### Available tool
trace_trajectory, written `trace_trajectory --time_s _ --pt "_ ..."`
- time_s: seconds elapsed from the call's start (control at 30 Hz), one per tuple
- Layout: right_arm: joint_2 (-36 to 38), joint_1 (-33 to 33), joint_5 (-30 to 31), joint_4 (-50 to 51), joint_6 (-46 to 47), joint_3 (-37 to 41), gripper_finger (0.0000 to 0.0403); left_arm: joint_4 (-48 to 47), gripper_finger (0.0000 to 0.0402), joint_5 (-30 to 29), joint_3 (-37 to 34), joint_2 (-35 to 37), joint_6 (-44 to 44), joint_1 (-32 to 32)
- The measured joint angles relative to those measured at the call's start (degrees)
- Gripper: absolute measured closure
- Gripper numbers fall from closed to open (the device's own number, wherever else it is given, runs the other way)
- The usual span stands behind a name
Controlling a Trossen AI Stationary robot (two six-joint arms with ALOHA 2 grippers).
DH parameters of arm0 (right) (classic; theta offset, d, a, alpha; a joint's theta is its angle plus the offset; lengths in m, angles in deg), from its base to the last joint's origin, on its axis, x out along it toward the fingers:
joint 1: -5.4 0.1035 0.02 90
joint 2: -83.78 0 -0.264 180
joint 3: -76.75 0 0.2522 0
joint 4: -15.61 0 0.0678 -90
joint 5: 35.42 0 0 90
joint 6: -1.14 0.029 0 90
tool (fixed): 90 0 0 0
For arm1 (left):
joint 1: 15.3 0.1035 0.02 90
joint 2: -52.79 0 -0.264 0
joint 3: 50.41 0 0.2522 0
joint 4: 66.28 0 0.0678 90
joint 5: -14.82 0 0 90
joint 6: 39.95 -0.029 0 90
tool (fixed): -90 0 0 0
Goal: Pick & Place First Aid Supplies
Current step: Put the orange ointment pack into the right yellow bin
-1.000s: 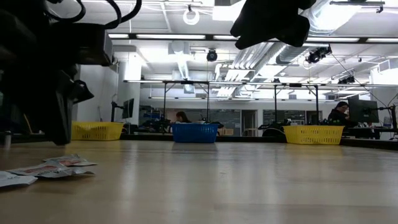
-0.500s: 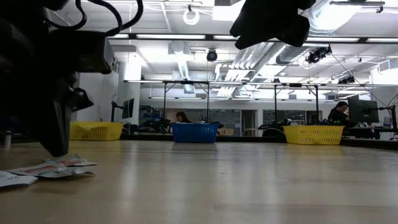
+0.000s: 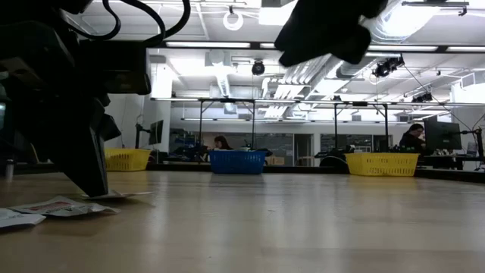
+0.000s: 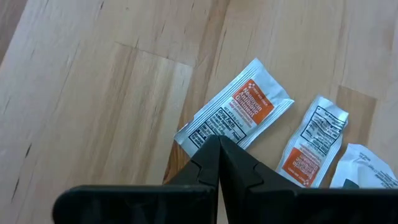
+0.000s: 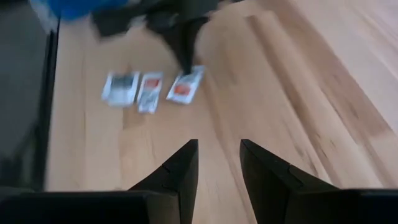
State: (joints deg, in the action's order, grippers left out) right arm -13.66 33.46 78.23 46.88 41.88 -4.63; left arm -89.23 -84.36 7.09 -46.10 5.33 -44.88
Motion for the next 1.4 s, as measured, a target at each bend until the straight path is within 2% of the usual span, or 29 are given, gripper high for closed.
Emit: trace_trajectory --time_s 0.27,0.4,0.53,0.97,1.13,1.3,1.4 --pt "-12.1 1.7 -0.1 -17.5 -33.3 0.0 0.029 0.9 0.0401 -1.2 -0.3 0.0 1.7 0.0" --pt "-16.8 1.6 0.0 -26.6 -43.4 0.0 0.029 2.5 0.0401 -1.4 -0.4 -0.3 2.1 0.0" --pt "-19.8 1.0 -0.1 -29.3 -51.8 -0.2 0.0289 2.7 0.0401 -1.4 -0.4 -0.3 3.1 0.0" --pt "-22.6 -4.1 -5.3 -31.7 -61.6 -0.3 0.0214 2.9 0.0401 -1.4 -0.5 -0.3 4.1 0.0" --pt "-22.7 -6.3 -8.2 -34.5 -65.4 -0.3 0.0208 3.0 0.0401 -1.5 -0.5 -0.3 4.2 0.0" --pt "-26.2 -7.1 -12.3 -39.1 -67.2 -0.3 0.0207 3.0 0.0401 -1.6 -0.5 -0.3 4.7 0.0" --pt "-28.2 -6.6 -11.1 -41.6 -66.2 -0.8 0.0207 3.1 0.0401 -1.6 -0.5 -0.3 4.8 0.0"
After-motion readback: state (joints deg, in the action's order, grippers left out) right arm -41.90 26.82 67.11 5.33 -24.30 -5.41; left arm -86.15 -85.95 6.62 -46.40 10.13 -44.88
